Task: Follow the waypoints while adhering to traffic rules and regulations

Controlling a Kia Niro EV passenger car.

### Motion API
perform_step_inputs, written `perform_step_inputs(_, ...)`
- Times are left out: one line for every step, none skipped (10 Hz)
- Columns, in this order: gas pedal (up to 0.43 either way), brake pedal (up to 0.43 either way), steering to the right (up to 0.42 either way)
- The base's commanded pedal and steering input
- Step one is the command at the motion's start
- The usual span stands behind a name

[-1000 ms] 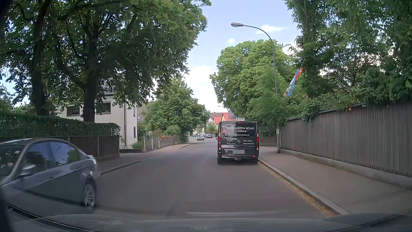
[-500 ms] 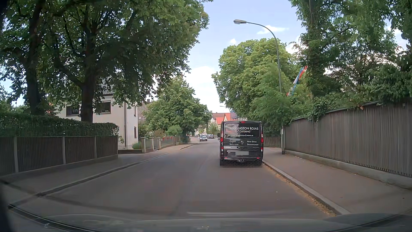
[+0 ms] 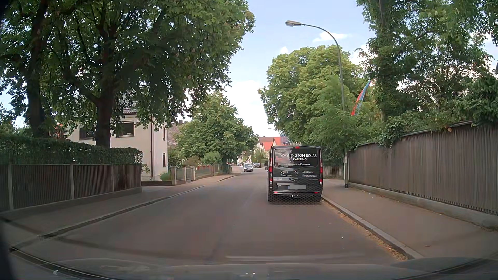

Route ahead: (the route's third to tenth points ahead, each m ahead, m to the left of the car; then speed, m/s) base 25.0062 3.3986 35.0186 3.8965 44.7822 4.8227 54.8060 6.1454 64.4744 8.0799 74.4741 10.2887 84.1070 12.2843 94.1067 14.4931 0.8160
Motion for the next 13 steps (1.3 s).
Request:
perform_step_inputs(0.0,0.14,-0.058)
perform_step_inputs(0.0,0.152,-0.051)
perform_step_inputs(0.0,0.152,-0.05)
perform_step_inputs(0.0,0.159,-0.05)
perform_step_inputs(0.0,0.159,-0.051)
perform_step_inputs(0.0,0.152,-0.054)
perform_step_inputs(0.0,0.146,-0.056)
perform_step_inputs(0.0,0.146,-0.057)
perform_step_inputs(0.0,0.146,-0.058)
perform_step_inputs(0.0,0.159,-0.057)
perform_step_inputs(0.0,0.165,-0.058)
perform_step_inputs(0.0,0.183,-0.058)
perform_step_inputs(0.0,0.195,-0.057)
